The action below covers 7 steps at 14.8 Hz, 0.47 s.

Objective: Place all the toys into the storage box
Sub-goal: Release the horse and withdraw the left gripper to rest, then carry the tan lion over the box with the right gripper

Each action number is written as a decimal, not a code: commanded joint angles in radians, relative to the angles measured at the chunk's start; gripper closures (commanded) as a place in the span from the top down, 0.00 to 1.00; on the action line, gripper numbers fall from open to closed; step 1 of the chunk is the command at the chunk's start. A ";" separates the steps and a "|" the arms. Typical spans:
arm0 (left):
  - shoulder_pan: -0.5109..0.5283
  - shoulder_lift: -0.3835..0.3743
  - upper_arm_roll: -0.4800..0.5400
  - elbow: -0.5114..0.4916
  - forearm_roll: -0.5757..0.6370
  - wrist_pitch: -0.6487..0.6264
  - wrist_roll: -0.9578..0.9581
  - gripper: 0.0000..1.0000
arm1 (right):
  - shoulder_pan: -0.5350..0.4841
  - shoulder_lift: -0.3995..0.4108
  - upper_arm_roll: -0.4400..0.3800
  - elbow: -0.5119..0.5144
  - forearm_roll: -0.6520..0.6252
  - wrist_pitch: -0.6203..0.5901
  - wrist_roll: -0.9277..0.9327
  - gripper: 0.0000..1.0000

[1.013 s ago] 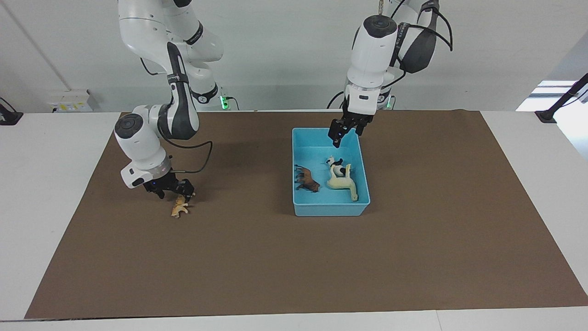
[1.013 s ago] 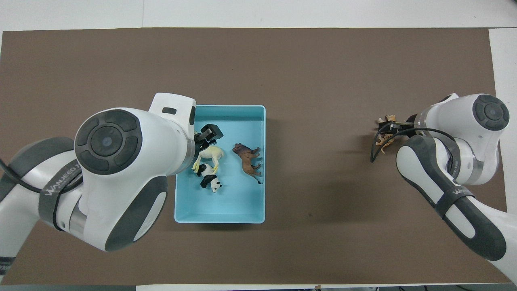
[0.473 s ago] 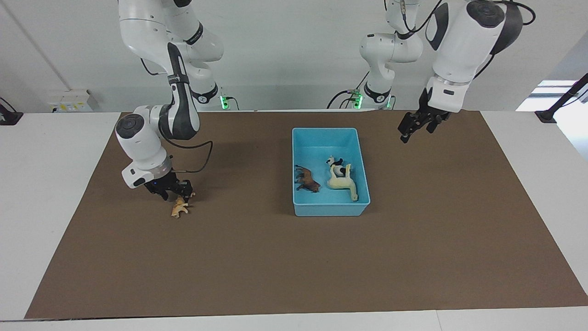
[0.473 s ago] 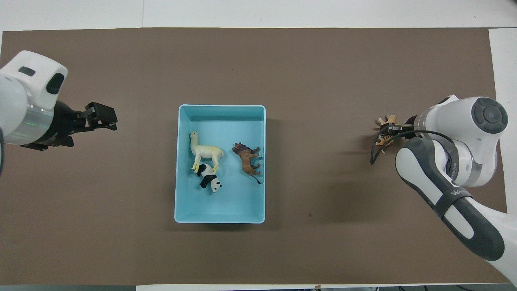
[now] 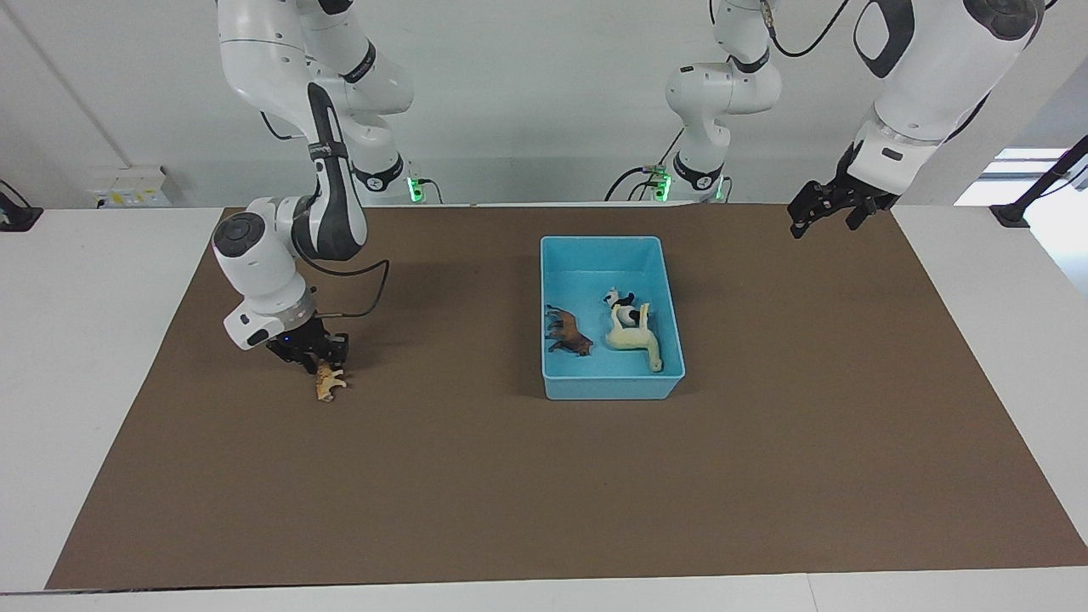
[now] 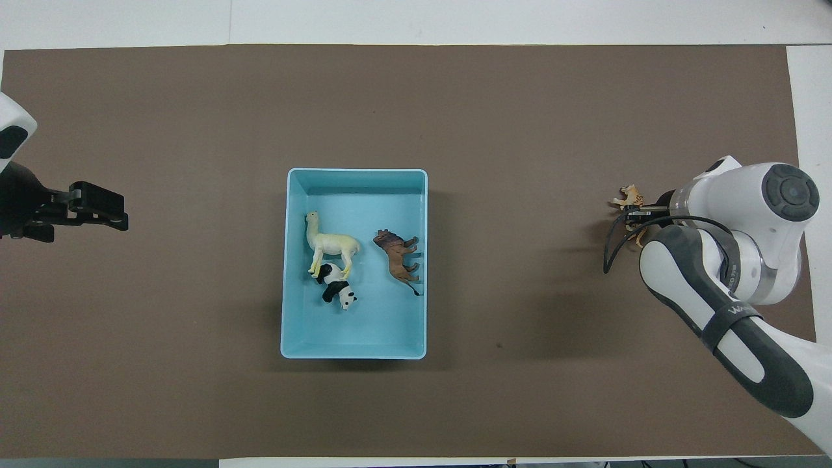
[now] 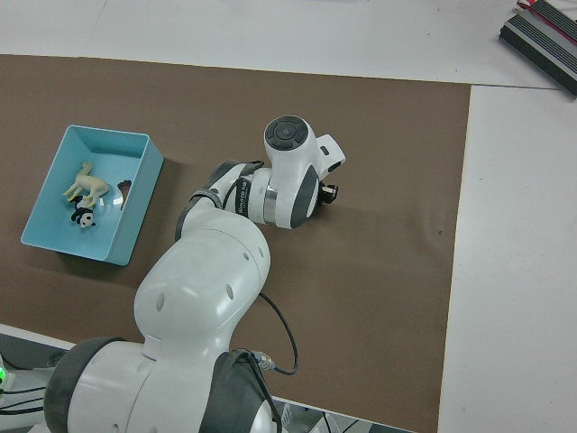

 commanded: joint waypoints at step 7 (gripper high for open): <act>-0.033 0.080 0.018 0.135 -0.020 -0.136 0.056 1.00 | 0.073 -0.001 0.048 0.393 0.020 -0.509 0.193 0.00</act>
